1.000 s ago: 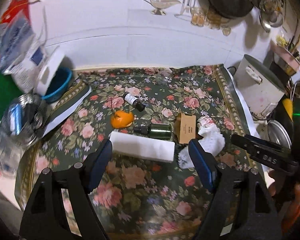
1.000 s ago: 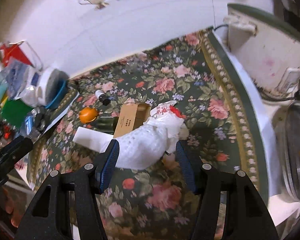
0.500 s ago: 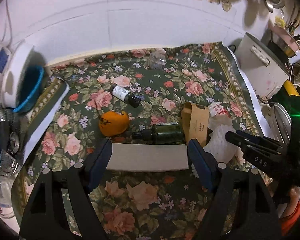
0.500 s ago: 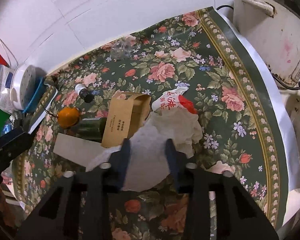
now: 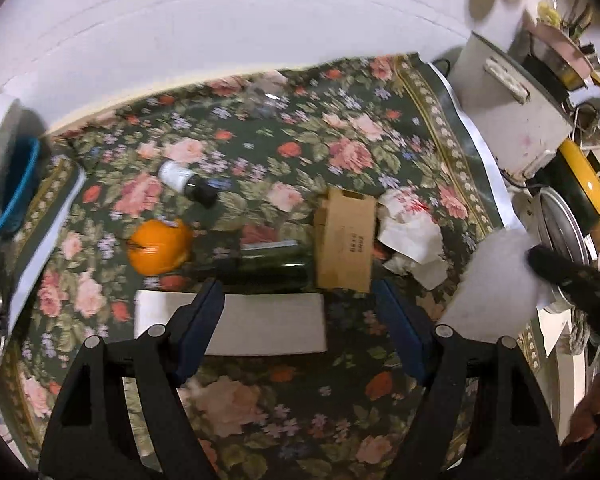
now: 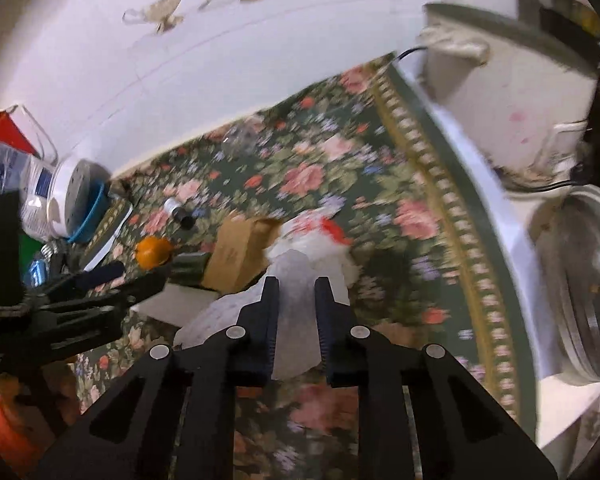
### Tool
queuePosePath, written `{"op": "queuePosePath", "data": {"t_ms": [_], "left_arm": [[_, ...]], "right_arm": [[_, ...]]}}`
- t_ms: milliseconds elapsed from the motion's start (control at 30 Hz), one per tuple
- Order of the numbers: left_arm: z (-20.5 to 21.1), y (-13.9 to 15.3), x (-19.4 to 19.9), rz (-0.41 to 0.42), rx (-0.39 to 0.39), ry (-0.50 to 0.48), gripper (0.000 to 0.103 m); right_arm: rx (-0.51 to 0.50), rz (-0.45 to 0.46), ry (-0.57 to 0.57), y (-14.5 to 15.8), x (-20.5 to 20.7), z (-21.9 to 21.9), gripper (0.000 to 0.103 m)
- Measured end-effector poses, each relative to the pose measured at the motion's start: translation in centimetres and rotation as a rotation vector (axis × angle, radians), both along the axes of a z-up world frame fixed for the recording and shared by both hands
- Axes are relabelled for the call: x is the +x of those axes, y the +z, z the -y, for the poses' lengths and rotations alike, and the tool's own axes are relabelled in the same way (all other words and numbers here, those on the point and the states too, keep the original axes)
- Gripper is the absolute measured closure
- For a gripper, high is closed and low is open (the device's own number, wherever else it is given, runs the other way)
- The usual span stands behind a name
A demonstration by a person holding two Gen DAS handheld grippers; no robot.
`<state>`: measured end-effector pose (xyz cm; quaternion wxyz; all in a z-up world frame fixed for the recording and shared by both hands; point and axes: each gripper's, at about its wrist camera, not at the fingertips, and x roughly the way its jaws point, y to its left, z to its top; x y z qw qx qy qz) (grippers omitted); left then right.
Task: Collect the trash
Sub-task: 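Grasp the mesh sleeve with the right gripper while the left gripper grasps the cardboard box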
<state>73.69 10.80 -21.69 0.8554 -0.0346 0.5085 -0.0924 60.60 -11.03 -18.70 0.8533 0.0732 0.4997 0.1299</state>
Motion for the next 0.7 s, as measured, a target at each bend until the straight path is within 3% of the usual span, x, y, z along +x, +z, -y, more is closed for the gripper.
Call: {"op": "queuePosePath", "data": {"t_ms": [367,567,700], "left_arm": [[4.2,-4.8,4.3,-0.077,0.059,-0.087,0.025],[3.2,-6.5,6.3,-0.123,-0.019,-0.046,0.025],[3.7,-6.2,6.8,-0.096,-0.020,-0.048,0.035]], "right_arm": [[-0.044,0.034,-0.158,1.2,-0.2,7.2,0.087],[-0.043,0.036,-0.182,1.1,-0.5,8.6,0.087],[-0.042,0.030,-0.186,0.8,-0.6,9.3,0.087]]}}
